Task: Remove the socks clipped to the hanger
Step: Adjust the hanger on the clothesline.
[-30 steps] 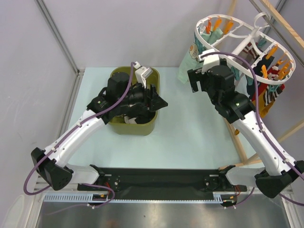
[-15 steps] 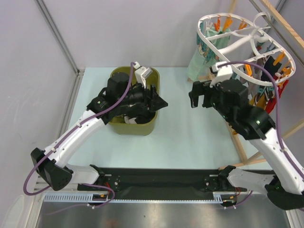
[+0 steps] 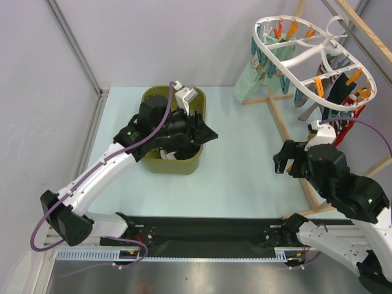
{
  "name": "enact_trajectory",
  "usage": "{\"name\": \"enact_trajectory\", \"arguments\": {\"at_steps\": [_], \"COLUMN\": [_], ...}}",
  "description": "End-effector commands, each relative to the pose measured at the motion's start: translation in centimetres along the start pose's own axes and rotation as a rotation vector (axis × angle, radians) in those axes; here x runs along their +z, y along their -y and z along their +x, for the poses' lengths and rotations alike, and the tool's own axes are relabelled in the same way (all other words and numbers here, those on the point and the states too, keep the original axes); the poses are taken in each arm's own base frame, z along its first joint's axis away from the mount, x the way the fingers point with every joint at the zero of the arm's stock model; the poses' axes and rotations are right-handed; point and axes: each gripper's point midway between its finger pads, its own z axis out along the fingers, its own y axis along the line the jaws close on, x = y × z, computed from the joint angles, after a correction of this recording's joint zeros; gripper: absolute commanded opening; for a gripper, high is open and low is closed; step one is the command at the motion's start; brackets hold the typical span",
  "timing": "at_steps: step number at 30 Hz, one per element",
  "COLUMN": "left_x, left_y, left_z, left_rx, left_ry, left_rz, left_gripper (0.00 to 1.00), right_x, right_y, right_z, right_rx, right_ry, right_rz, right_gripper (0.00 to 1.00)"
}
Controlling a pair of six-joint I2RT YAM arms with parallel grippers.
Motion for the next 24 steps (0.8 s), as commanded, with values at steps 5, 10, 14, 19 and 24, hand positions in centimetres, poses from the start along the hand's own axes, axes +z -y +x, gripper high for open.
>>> {"name": "enact_trajectory", "arguments": {"at_steps": [5, 10, 14, 19, 24], "left_x": [0.4, 0.4, 0.9, 1.1, 1.3], "left_y": [1.7, 1.5, 1.5, 1.7, 1.7], "left_z": [-1.0, -0.7, -0.3, -0.2, 0.0], "left_rx": [0.014, 0.017, 0.009, 0.012, 0.010], "left_ry": [0.032, 0.025, 0.013, 0.009, 0.003], "left_rz": [0.052, 0.044, 0.055, 0.061, 0.065], "left_gripper": [0.71, 0.71, 0.71, 0.71, 0.71], "right_x": [0.7, 0.3, 0.9, 1.2, 3.5], "right_y": [7.3, 10.2, 11.9, 15.3, 15.2], "right_z": [-1.1, -2.2, -2.3, -0.7, -1.5], "right_rx": [-0.045, -0.053, -0.067, -0.026, -0.036], "right_ry": [0.107, 0.189, 0.183, 0.080, 0.159], "right_rz": [0.462, 0.660, 0.755, 0.841, 0.730], "right_gripper": [0.90, 0.89, 0.88, 0.87, 0.88]}}
